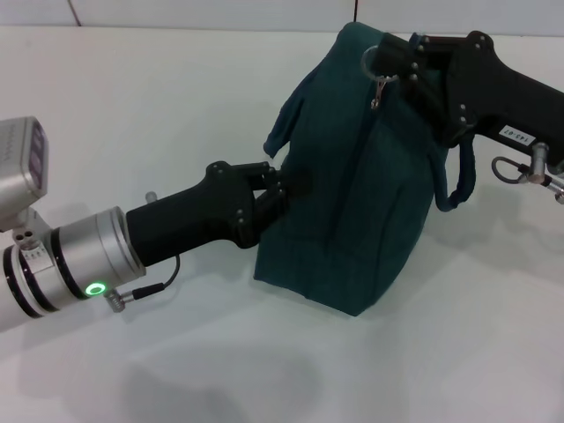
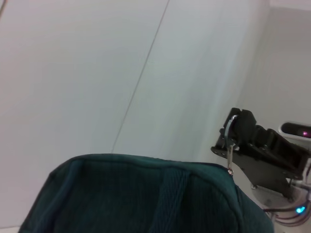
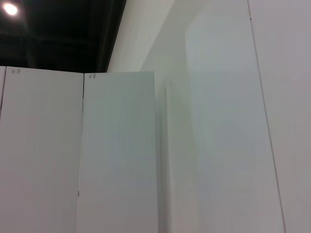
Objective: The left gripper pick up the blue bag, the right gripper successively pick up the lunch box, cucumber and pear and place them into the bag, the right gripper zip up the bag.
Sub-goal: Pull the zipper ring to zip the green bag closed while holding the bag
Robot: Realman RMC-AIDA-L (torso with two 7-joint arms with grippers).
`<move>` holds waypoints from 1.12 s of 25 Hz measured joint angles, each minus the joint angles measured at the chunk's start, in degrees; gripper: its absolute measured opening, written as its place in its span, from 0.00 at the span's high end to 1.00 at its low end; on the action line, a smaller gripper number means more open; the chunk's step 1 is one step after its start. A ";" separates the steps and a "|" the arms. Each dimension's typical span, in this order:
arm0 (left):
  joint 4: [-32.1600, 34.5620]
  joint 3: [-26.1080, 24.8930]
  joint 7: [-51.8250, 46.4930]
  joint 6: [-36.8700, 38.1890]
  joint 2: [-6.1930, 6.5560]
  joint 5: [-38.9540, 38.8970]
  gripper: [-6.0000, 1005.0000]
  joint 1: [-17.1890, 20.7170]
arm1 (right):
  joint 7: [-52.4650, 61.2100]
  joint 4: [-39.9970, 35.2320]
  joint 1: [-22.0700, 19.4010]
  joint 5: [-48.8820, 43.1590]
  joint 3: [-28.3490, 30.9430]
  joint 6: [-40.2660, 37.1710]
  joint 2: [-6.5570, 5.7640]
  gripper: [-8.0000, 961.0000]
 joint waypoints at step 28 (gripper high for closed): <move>3.38 10.34 -0.69 11.29 0.92 3.91 0.93 1.68 | 11.29 -0.41 -2.85 3.55 0.63 8.06 -0.63 0.97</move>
